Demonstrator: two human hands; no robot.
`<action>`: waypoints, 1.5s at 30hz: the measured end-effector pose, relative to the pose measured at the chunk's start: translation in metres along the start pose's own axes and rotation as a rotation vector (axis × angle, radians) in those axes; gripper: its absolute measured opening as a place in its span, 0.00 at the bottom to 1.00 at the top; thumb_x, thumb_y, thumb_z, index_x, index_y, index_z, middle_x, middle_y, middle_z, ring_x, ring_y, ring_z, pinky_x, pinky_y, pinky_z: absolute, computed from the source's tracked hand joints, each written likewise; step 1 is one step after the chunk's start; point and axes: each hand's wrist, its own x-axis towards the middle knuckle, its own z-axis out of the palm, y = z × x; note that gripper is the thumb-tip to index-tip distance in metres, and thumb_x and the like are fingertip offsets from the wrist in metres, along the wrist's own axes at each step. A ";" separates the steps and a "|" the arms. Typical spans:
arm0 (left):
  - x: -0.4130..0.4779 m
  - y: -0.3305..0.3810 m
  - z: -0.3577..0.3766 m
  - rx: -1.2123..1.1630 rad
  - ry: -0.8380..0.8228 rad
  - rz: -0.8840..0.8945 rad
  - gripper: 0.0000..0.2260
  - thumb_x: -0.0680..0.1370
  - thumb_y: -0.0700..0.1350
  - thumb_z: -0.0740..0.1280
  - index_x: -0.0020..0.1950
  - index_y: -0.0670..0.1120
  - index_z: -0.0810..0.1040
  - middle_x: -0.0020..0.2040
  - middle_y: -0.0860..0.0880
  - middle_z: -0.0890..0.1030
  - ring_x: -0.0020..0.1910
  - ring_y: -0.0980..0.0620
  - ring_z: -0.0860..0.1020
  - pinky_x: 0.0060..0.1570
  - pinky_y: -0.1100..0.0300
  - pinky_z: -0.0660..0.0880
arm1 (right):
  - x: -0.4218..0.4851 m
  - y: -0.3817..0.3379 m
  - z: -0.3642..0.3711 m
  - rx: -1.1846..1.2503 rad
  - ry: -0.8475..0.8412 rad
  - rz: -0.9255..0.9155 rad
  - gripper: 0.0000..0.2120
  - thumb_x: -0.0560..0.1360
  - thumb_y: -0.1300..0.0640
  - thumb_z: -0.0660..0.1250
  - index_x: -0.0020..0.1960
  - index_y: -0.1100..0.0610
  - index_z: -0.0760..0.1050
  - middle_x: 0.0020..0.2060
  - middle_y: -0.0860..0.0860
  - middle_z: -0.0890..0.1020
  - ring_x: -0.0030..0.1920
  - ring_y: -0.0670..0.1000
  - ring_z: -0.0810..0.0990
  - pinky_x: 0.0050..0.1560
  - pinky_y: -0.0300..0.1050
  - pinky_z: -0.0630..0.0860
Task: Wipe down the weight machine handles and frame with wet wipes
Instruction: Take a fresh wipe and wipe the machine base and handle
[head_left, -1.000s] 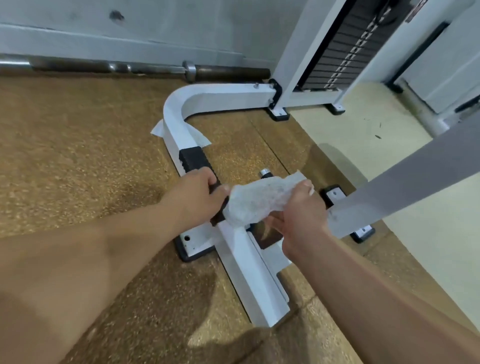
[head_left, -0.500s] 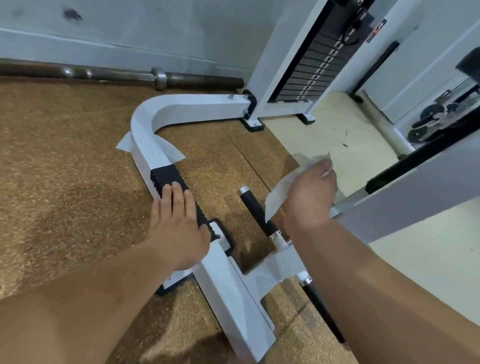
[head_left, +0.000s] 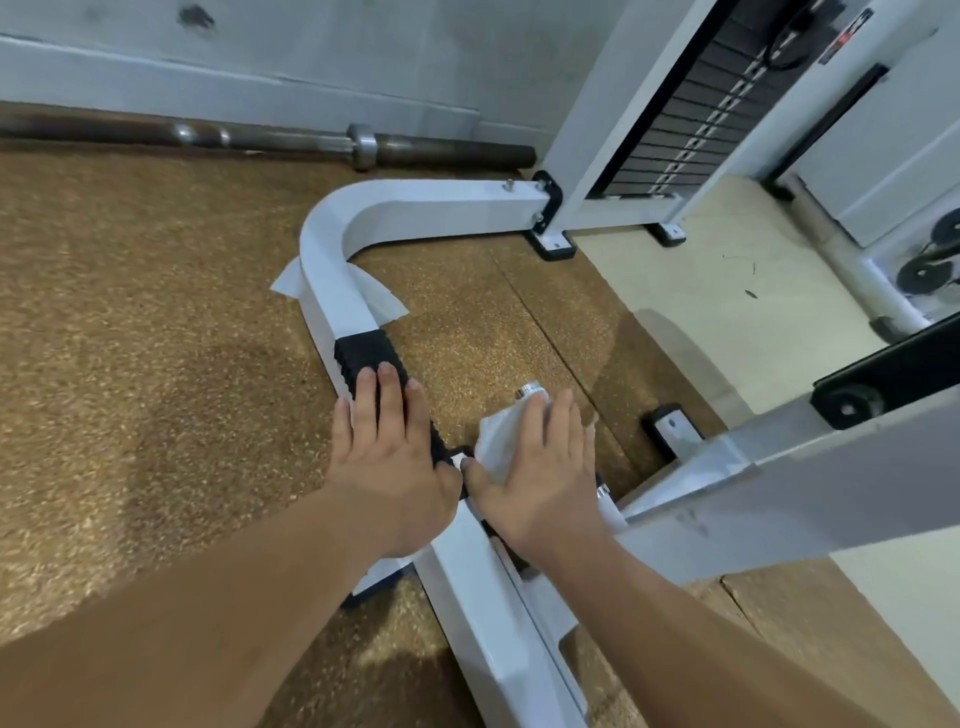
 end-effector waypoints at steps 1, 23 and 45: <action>0.000 0.000 0.000 -0.002 0.003 0.001 0.38 0.82 0.59 0.49 0.82 0.42 0.32 0.80 0.39 0.27 0.78 0.39 0.25 0.79 0.40 0.34 | 0.005 0.002 -0.012 0.025 -0.018 0.023 0.50 0.76 0.30 0.54 0.85 0.64 0.50 0.85 0.65 0.53 0.85 0.62 0.50 0.84 0.60 0.51; 0.003 0.009 0.022 -0.004 0.324 0.016 0.41 0.73 0.57 0.47 0.84 0.38 0.51 0.83 0.33 0.46 0.83 0.34 0.41 0.81 0.39 0.46 | 0.113 0.018 -0.035 0.554 -0.682 0.442 0.14 0.80 0.57 0.71 0.60 0.66 0.81 0.42 0.59 0.81 0.34 0.54 0.77 0.33 0.44 0.75; 0.006 0.006 0.026 0.003 0.345 0.029 0.39 0.75 0.56 0.47 0.84 0.40 0.54 0.83 0.33 0.49 0.83 0.34 0.43 0.81 0.39 0.46 | 0.104 0.018 -0.018 0.362 -0.445 0.458 0.11 0.80 0.54 0.65 0.56 0.62 0.75 0.37 0.52 0.81 0.33 0.51 0.78 0.36 0.44 0.76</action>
